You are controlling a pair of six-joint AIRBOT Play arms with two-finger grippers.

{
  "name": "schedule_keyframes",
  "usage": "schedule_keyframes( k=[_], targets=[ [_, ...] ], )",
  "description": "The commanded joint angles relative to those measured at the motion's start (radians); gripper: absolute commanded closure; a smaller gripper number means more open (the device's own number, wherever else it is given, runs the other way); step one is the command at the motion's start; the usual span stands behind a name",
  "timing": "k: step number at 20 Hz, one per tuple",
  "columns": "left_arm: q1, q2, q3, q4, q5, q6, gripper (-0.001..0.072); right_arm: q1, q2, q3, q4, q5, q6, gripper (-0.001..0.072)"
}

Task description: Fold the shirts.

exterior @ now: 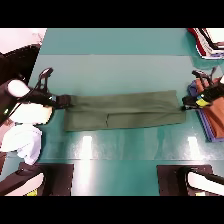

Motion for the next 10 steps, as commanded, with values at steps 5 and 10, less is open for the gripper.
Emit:
schedule_keyframes(
  k=[5,10],
  targets=[
    [0.000,-0.263,0.181,0.004,0.175,0.024,0.0496,-0.002,-0.266,0.245,0.065,-0.021,-0.002,0.0601],
    [0.000,-0.262,0.220,0.004,0.074,0.026,0.0270,-0.121,-0.283,0.270,0.252,-0.003,-0.048,0.0373]
  ],
)
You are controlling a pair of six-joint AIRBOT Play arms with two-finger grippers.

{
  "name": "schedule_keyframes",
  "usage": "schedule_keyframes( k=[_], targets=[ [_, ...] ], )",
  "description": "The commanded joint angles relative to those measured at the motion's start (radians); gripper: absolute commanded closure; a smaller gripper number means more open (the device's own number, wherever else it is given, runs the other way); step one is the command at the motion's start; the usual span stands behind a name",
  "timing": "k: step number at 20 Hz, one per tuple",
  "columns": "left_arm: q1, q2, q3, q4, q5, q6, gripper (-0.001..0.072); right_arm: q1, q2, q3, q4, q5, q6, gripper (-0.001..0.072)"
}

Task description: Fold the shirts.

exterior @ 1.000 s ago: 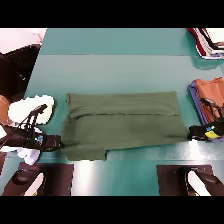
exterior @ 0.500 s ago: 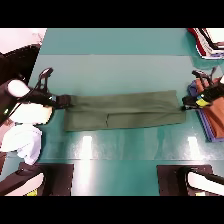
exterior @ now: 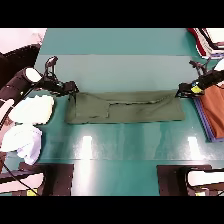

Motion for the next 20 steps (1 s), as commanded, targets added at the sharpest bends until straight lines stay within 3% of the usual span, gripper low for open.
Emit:
schedule_keyframes(
  k=[1,3,6,9,12,13,14,16,20],
  targets=[
    [0.001,-0.009,0.039,0.000,-0.092,0.031,0.0419,-0.097,-0.019,0.021,0.112,0.051,-0.041,0.0350],
    [0.001,-0.004,0.039,-0.020,-0.120,0.048,0.0673,-0.167,-0.019,0.006,0.113,0.079,-0.042,0.0172],
    [0.001,-0.005,0.039,-0.099,-0.123,0.048,0.0681,-0.248,-0.031,-0.080,0.143,0.050,-0.082,0.0176],
    [0.001,-0.005,0.039,-0.167,-0.119,0.048,0.0681,-0.291,-0.101,-0.160,0.305,0.053,-0.162,0.0180],
    [-0.006,-0.008,0.039,-0.200,-0.114,0.048,0.0681,-0.258,-0.158,-0.175,0.333,0.034,-0.168,0.0182],
    [-0.024,-0.008,0.039,-0.200,-0.100,0.048,0.0681,-0.237,-0.168,-0.174,0.345,0.032,-0.175,0.0243],
    [-0.048,-0.008,0.039,-0.199,-0.082,0.048,0.0681,-0.219,-0.176,-0.161,0.348,0.033,-0.191,0.0366],
    [-0.120,-0.016,0.039,-0.199,-0.015,0.048,0.0682,-0.183,-0.169,-0.122,0.347,0.036,-0.206,0.0688],
    [-0.278,-0.109,0.080,-0.201,0.077,0.040,0.0682,-0.132,-0.063,-0.022,0.348,0.082,-0.176,0.0696]
  ],
)
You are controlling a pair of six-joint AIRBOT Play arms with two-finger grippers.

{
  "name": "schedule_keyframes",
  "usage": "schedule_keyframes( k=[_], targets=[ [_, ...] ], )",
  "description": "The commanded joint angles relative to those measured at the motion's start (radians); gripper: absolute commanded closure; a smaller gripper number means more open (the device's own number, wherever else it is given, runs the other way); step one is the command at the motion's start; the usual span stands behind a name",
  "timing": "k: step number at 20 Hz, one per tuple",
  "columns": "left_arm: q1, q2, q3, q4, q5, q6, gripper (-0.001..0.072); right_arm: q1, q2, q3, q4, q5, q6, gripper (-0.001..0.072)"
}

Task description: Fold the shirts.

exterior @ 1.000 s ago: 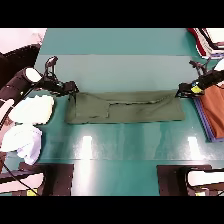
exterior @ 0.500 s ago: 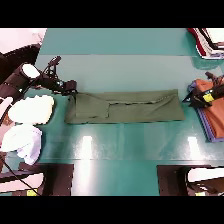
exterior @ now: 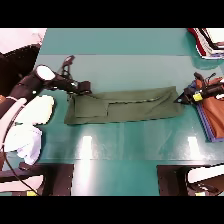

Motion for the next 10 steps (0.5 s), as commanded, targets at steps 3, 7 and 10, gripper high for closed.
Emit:
schedule_keyframes(
  k=[3,7,10],
  targets=[
    [-0.205,-0.189,0.143,-0.006,0.067,-0.008,0.0682,0.110,0.171,0.123,0.021,0.063,0.071,0.0696],
    [-0.304,-0.340,0.301,-0.030,0.066,-0.010,0.0682,0.229,0.278,0.193,0.211,0.051,0.073,0.0696],
    [-0.329,-0.406,0.367,-0.029,0.035,-0.032,0.0682,0.330,0.290,0.279,0.243,0.051,0.090,0.0696]
  ],
)
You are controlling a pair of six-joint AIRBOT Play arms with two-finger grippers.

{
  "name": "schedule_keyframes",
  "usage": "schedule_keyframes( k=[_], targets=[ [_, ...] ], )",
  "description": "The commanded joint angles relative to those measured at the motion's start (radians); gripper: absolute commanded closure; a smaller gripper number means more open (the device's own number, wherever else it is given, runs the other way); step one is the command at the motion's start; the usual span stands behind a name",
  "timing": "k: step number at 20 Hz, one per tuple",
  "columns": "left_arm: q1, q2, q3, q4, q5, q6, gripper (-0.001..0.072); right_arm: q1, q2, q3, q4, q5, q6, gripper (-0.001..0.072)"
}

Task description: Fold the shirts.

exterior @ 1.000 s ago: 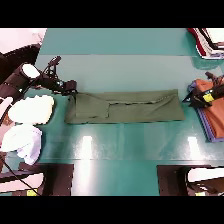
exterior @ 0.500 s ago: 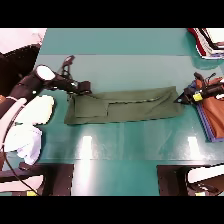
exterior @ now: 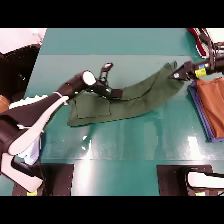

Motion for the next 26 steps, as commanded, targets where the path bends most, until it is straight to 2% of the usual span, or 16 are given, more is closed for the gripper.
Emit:
schedule_keyframes(
  k=[1,11,16,21,22,24,25,26],
  targets=[
    [-0.040,-0.084,0.077,-0.007,-0.027,-0.022,0.0683,0.113,0.032,0.091,0.070,-0.013,0.027,0.0696],
    [-0.027,-0.090,0.077,0.037,-0.035,-0.019,0.0682,0.320,0.025,0.152,0.125,-0.124,0.046,0.0696],
    [0.178,0.112,0.077,0.188,-0.159,-0.020,0.0682,0.464,-0.006,0.152,0.126,-0.211,0.044,0.0695],
    [0.430,0.372,0.077,0.301,-0.199,-0.013,0.0682,0.758,-0.180,0.189,0.124,-0.476,0.013,0.0689],
    [0.468,0.411,0.077,0.311,-0.199,-0.013,0.0681,0.805,-0.236,0.228,0.121,-0.510,0.013,0.0600],
    [0.527,0.462,0.077,0.312,-0.206,-0.013,0.0682,0.870,-0.345,0.312,0.119,-0.526,0.011,0.0213],
    [0.548,0.479,0.077,0.312,-0.216,-0.013,0.0682,0.884,-0.391,0.354,0.113,-0.483,0.011,0.0155],
    [0.564,0.491,0.077,0.312,-0.232,-0.013,0.0681,0.883,-0.423,0.387,0.112,-0.417,0.012,0.0158]
  ],
)
